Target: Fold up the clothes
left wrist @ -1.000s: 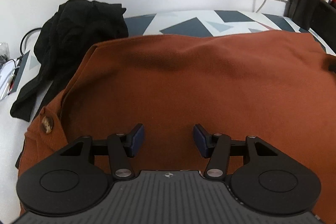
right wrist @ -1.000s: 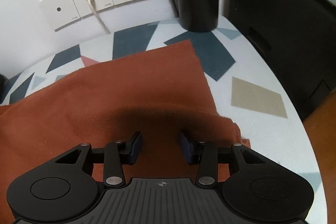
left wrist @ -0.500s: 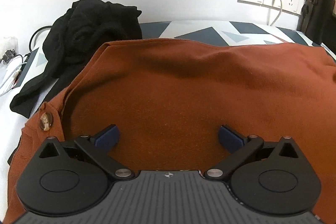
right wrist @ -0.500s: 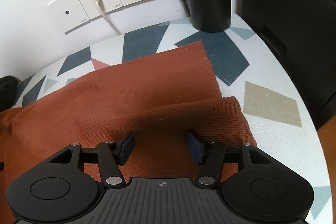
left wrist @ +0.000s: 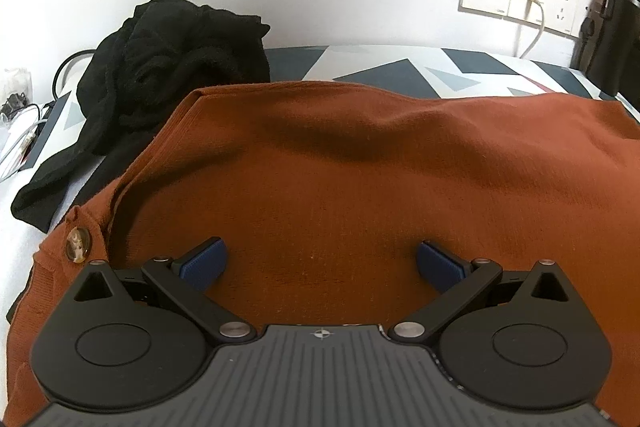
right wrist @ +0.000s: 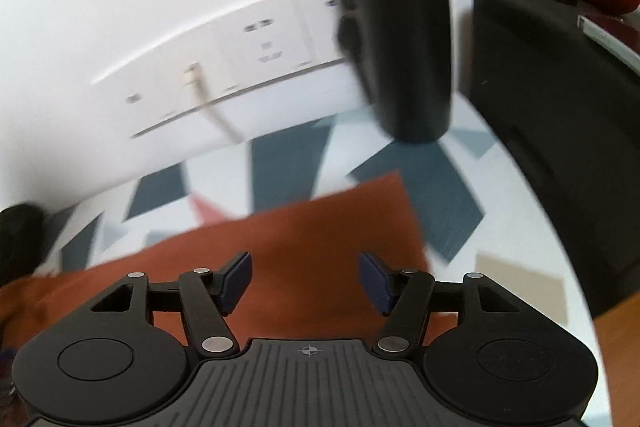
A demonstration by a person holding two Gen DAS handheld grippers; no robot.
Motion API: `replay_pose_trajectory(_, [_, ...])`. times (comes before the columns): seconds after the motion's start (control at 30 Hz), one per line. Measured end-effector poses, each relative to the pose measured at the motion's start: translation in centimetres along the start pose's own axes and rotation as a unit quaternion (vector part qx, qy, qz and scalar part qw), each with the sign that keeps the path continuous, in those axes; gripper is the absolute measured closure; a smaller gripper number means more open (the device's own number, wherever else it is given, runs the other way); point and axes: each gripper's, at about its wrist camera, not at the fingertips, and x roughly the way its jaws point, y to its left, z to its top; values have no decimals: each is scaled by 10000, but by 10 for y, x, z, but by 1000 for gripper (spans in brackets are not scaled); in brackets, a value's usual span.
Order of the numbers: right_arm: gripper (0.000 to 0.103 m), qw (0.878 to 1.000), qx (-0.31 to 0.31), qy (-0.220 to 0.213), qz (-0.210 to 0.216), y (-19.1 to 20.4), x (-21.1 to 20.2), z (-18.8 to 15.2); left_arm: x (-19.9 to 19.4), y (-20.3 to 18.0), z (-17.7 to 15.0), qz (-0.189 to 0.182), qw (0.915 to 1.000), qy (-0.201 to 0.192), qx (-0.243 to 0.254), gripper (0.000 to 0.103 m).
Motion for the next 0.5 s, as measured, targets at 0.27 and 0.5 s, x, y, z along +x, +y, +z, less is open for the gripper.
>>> replay_pose_trajectory(0.27, [34,9947,-635,209,-784,4,63,8,1,-1,-3,43,10000,-81,-28,0])
replay_pose_trajectory(0.5, [98,9912,-1177,134,-591,22,79,27,12,15,16,279,9995,-104,-138,0])
